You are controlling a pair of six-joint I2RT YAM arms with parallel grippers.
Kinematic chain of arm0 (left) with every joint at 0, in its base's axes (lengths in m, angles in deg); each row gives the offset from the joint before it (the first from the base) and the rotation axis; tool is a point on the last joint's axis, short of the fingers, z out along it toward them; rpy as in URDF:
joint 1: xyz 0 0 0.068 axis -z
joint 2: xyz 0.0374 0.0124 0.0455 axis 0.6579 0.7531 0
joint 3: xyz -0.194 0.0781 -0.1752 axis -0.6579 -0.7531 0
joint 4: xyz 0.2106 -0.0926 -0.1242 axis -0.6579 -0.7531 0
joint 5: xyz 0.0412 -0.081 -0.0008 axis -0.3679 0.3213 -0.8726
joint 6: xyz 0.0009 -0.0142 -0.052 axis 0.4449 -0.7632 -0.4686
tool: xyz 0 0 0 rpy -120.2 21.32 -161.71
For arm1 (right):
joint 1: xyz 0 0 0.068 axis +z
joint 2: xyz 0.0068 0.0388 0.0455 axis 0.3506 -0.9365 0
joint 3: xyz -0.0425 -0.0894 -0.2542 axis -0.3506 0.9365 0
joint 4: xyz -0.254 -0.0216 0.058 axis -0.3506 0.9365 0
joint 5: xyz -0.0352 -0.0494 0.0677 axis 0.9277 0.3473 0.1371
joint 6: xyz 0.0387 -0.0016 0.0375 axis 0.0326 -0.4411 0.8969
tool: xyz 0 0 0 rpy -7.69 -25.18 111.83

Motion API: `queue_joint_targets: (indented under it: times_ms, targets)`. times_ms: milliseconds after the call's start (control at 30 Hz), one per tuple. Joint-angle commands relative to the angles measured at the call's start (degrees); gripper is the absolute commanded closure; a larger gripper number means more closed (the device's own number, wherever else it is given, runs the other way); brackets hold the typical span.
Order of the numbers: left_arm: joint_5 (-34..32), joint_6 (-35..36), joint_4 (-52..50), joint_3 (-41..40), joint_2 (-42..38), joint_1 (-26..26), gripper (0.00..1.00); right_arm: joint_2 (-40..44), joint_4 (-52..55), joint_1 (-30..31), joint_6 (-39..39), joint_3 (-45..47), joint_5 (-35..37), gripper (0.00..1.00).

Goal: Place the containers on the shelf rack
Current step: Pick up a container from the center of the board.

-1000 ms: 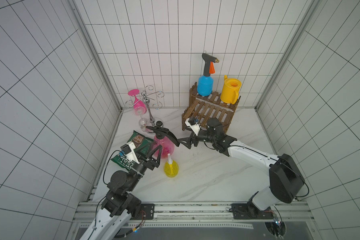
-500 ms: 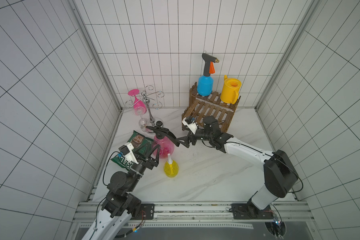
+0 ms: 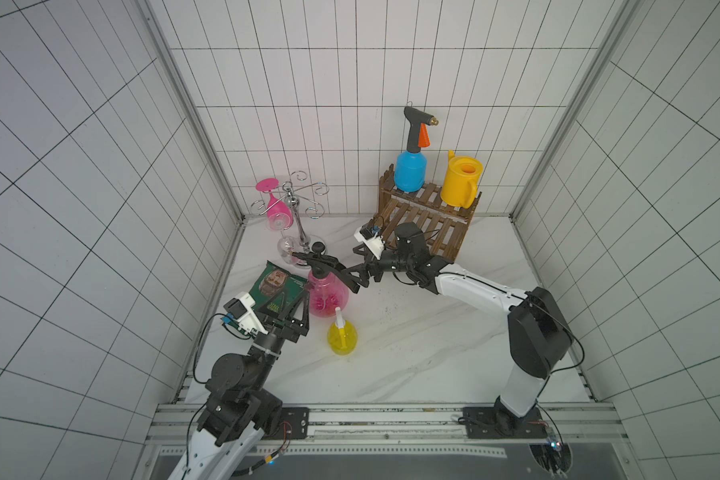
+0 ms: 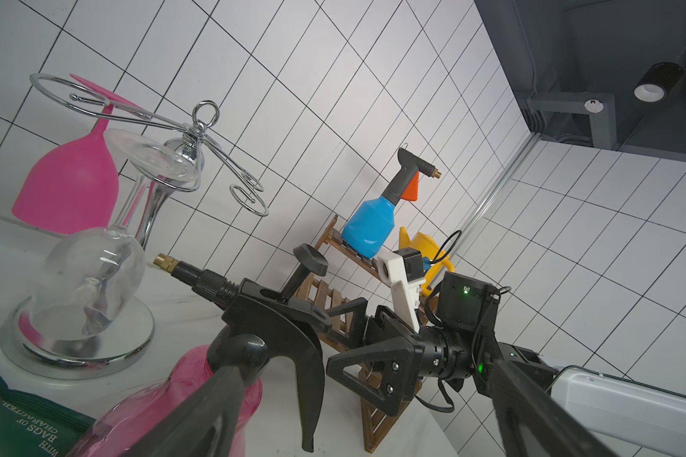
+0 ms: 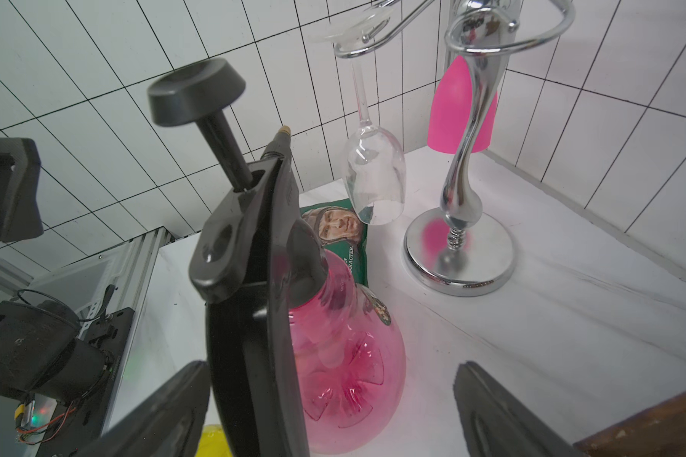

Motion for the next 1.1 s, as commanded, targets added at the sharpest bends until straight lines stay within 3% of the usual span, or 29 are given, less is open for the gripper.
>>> queue_joint_targets:
  times_ms: [0, 133, 333, 500, 733, 1067]
  targets:
    - [-0.72, -0.12, -0.97, -0.22, -0.91, 0.38, 0.01, -2.02, 2.47, 1.94, -0.24, -3.51, -0.05, 0.06]
    - [-0.97, -0.06, -1.28, -0.28, -1.51, 0.74, 0.01, -3.65, 3.88, 3.11, -1.79, -5.60, -0.28, 0.18]
    - [-1.20, 0.00, -1.56, -0.27, -2.06, 1.11, 0.01, -3.36, 4.84, 4.29, -4.11, -5.87, 0.50, 0.21]
    - [-1.19, 0.13, -1.65, -0.14, -2.23, 1.22, 0.01, -5.22, 5.47, 4.92, -4.05, -7.49, 1.44, 0.31]
    - [-1.34, 0.22, -1.72, -0.17, -2.50, 1.58, 0.02, -6.49, 5.78, 5.79, -5.79, -8.67, 1.96, 0.48]
    - [-1.48, 0.37, -1.93, -0.03, -2.81, 1.81, 0.02, -4.50, 5.83, 6.41, -7.99, -7.19, 3.11, 0.81]
